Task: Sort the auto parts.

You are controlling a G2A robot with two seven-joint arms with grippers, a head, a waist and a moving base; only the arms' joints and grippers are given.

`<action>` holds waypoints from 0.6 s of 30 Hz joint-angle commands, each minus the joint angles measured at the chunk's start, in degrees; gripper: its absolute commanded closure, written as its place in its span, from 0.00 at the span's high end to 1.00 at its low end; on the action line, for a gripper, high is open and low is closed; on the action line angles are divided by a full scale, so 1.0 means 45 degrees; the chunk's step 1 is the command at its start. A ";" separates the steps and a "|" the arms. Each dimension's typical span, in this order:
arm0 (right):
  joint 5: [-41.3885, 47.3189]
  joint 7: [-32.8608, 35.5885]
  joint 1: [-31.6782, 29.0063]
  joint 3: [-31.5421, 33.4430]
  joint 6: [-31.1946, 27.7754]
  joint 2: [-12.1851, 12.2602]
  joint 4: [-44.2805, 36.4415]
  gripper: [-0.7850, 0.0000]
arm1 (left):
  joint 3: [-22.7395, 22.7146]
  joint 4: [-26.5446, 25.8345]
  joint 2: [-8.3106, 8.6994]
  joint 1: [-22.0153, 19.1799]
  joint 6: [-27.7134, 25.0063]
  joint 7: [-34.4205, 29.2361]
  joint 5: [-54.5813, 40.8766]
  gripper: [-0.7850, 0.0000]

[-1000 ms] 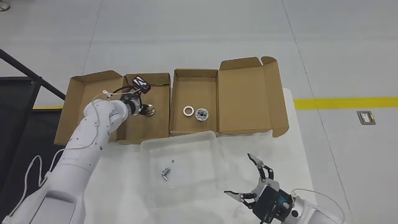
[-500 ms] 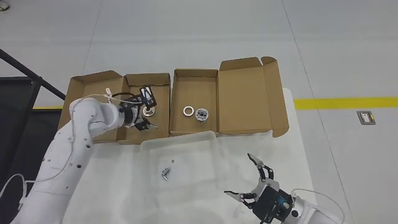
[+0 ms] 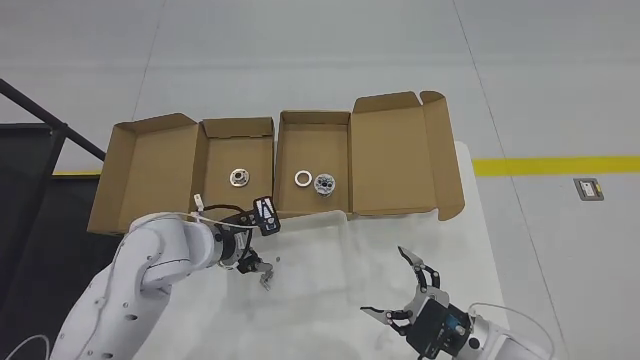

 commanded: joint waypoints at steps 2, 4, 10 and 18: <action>0.0000 0.0000 0.0000 0.0000 0.0000 0.0000 0.0000 1.00 | 0.0002 -0.0003 0.0001 0.0001 0.0009 -0.0011 -0.0002 1.00; 0.0000 0.0000 0.0000 0.0000 0.0000 0.0000 0.0000 1.00 | -0.0001 0.0060 0.0009 0.0065 0.0091 0.0024 0.0113 1.00; 0.0000 0.0000 0.0000 0.0000 0.0000 0.0000 0.0000 1.00 | 0.0346 -0.0367 0.0022 0.0557 0.1296 -0.0570 0.0039 1.00; 0.0000 0.0000 0.0000 0.0000 0.0000 0.0000 0.0000 1.00 | 0.1376 -0.1793 -0.0149 0.0939 0.5107 -0.3428 -0.0341 1.00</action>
